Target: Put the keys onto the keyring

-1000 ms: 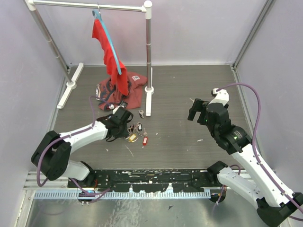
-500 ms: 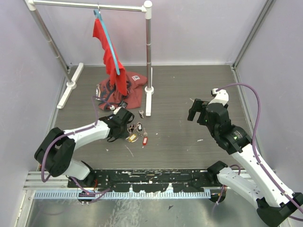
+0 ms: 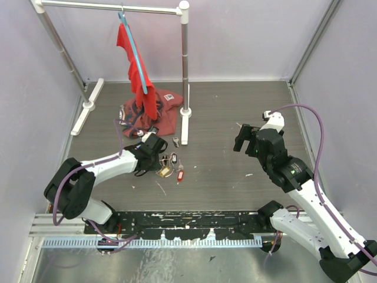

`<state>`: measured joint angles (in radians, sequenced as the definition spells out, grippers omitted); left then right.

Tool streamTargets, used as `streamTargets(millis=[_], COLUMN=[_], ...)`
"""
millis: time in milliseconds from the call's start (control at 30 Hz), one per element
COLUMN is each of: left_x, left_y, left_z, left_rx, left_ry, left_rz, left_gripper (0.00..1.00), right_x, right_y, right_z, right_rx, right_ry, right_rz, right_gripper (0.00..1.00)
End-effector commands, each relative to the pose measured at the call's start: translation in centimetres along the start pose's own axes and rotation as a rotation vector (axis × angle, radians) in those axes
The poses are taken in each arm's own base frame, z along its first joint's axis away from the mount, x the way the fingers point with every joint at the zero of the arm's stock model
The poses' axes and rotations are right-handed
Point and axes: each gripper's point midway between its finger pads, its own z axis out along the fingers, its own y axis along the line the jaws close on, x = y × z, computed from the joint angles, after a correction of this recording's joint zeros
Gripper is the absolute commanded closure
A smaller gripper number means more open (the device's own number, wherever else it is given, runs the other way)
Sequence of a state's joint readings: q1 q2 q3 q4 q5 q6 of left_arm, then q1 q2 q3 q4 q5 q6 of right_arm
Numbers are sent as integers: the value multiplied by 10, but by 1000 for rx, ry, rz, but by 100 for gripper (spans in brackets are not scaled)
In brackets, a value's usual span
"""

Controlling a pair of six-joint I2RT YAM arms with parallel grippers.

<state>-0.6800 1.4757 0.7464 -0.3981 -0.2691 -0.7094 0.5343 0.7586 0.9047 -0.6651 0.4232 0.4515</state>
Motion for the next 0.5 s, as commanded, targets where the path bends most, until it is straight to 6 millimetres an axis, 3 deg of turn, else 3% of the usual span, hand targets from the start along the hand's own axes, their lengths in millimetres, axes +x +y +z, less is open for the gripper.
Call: streamTargets(millis=[0, 100, 267, 467], left_x=[5, -11, -47, -62], left_y=[8, 6, -1, -8], left_z=[-3, -21, -68, -96], left_rx=[-25, 4, 99, 174], left_ry=[5, -54, -207, -262], left_rz=[15, 23, 32, 80], left_gripper=[100, 100, 100, 100], right_x=[-13, -13, -13, -10], right_y=[4, 4, 5, 5], right_z=[-5, -6, -6, -5], right_rx=[-23, -23, -26, -31], right_ry=[-41, -42, -43, -37], right_rz=[35, 34, 36, 35], right_gripper=[0, 0, 0, 0])
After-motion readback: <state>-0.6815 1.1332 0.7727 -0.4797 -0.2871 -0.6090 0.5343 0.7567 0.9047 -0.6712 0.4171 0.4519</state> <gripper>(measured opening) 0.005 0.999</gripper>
